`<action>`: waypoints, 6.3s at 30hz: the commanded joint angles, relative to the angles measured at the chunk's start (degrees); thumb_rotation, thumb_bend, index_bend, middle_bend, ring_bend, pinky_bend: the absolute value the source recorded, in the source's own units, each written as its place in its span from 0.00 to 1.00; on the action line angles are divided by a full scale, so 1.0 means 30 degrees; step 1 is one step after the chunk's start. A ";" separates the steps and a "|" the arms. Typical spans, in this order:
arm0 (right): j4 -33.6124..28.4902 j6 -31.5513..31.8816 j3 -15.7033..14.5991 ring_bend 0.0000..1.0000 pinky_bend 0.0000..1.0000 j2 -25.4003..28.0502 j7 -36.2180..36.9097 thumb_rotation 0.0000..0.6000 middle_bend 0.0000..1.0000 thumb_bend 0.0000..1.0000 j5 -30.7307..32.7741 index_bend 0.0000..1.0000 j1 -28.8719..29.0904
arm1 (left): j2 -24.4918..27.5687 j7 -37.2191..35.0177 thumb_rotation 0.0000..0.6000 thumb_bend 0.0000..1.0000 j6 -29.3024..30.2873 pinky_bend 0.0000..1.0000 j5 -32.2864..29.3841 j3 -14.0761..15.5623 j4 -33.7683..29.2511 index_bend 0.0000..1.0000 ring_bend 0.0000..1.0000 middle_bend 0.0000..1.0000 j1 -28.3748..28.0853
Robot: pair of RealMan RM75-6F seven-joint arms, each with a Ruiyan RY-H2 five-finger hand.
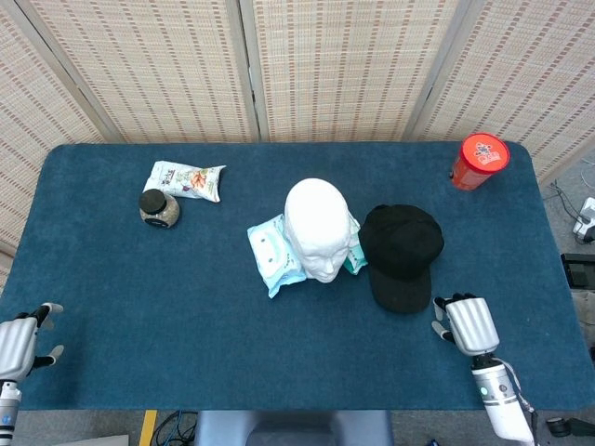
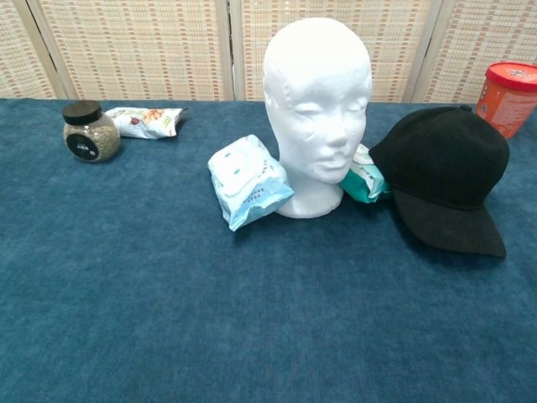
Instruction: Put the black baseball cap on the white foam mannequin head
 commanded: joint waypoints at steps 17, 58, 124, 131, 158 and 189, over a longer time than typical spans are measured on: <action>0.3611 0.0508 0.0205 0.67 0.69 -0.3143 0.1244 1.00 0.83 0.00 -0.0349 0.69 0.1079 | 0.0162 -0.0518 1.00 0.17 0.0180 0.55 0.0165 -0.0081 -0.0218 0.32 0.43 0.52 0.0032; 1.0378 0.3127 0.0972 0.57 0.66 -0.5967 0.3804 1.00 0.69 0.00 0.0022 0.34 0.2769 | 0.0421 -0.1311 1.00 0.17 0.0011 0.56 0.0008 -0.0147 -0.0589 0.32 0.44 0.54 0.0034; 0.3989 0.4585 0.1272 0.06 0.19 -0.1221 -0.0934 1.00 0.18 0.48 -0.0724 0.71 0.3296 | 0.0385 -0.1523 1.00 0.17 -0.0151 0.56 -0.0222 -0.0140 -0.0731 0.32 0.44 0.54 -0.0027; 0.2558 0.5484 0.1735 0.06 0.19 0.0270 -0.2343 1.00 0.18 0.49 -0.1120 0.74 0.3516 | 0.0287 -0.1402 1.00 0.17 -0.0160 0.56 -0.0136 -0.0075 -0.0766 0.32 0.44 0.54 -0.0048; -0.0490 0.5682 0.4729 0.06 0.19 0.2704 -0.6654 1.00 0.18 0.49 -0.1363 0.76 0.6179 | 0.0468 -0.1583 1.00 0.17 0.0033 0.56 -0.0026 -0.0143 -0.1027 0.32 0.45 0.54 -0.0002; 0.1254 0.3457 0.6240 0.05 0.13 0.3128 -0.9253 1.00 0.18 0.49 0.0363 0.76 0.9016 | 0.0775 -0.1663 1.00 0.17 0.0266 0.56 0.0004 -0.0267 -0.1263 0.32 0.45 0.54 0.0050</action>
